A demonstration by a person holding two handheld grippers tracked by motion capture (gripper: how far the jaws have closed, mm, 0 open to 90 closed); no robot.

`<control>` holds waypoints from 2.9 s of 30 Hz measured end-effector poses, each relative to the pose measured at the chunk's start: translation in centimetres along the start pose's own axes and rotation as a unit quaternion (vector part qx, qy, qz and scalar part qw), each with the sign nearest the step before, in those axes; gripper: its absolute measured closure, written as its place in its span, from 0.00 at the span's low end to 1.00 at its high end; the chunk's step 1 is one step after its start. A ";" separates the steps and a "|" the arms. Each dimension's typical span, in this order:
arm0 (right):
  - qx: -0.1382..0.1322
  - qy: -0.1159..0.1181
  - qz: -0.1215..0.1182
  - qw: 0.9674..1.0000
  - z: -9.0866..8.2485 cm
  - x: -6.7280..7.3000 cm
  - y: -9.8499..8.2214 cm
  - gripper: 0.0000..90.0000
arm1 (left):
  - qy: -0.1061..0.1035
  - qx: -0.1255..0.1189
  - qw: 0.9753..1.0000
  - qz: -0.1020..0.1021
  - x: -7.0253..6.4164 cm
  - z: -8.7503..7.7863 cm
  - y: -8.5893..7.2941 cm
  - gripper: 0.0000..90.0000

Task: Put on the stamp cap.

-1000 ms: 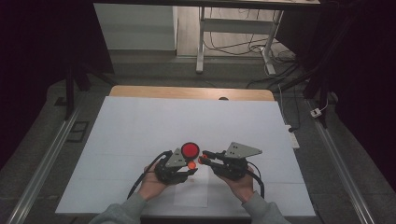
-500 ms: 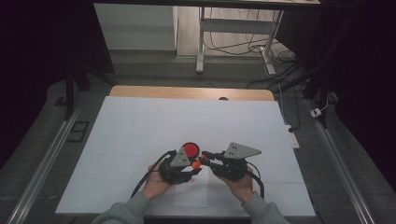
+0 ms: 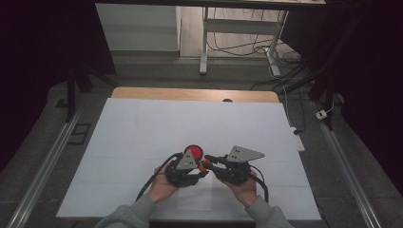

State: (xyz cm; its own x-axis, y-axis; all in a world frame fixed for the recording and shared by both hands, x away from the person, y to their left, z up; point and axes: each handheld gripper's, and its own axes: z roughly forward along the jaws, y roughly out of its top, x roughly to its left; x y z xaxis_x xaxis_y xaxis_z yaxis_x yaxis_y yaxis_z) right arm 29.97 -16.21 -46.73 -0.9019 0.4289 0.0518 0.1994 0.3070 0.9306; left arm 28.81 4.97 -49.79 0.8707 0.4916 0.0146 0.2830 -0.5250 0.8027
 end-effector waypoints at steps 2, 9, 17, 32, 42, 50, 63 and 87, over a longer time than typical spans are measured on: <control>-0.001 0.000 0.000 1.000 0.1 0.0 -0.1 0.80 | 0.001 -0.002 1.000 0.000 0.0 -0.1 0.0 0.71; 0.006 0.003 -0.002 1.000 0.3 0.1 -0.2 0.80 | 0.004 -0.010 1.000 -0.001 0.0 -0.3 0.1 0.72; 0.002 0.004 -0.003 1.000 0.3 0.2 -0.3 0.80 | 0.008 -0.010 1.000 0.003 -0.1 -0.3 0.2 0.72; 0.000 0.007 -0.003 1.000 0.3 0.1 -0.4 0.81 | 0.030 -0.008 0.999 0.014 -0.7 -0.6 0.4 0.72; -0.003 0.014 0.004 1.000 0.6 0.0 -1.1 0.81 | 0.025 0.013 1.000 0.013 -0.6 -0.3 0.3 0.72; -0.005 0.008 -0.008 1.000 0.5 0.0 -0.6 0.81 | 0.021 -0.004 1.000 0.003 -0.3 -0.4 0.2 0.71; -0.008 -0.002 -0.011 1.000 0.3 -0.2 -0.8 0.81 | 0.023 0.003 1.000 -0.010 0.0 -0.2 -0.2 0.51; -0.012 -0.005 -0.015 1.000 -0.1 -0.5 -0.4 0.81 | 0.039 0.015 0.998 -0.053 1.5 -8.1 -4.5 0.34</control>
State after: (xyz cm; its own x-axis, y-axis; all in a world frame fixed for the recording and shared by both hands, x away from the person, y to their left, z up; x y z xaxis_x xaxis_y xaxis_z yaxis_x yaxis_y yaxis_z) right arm 30.32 -16.62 -47.15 -0.9035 0.4282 0.0204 0.1632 0.2995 0.9401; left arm 25.54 13.67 -48.60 0.8010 0.5983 -0.0224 0.3853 -0.4864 0.7842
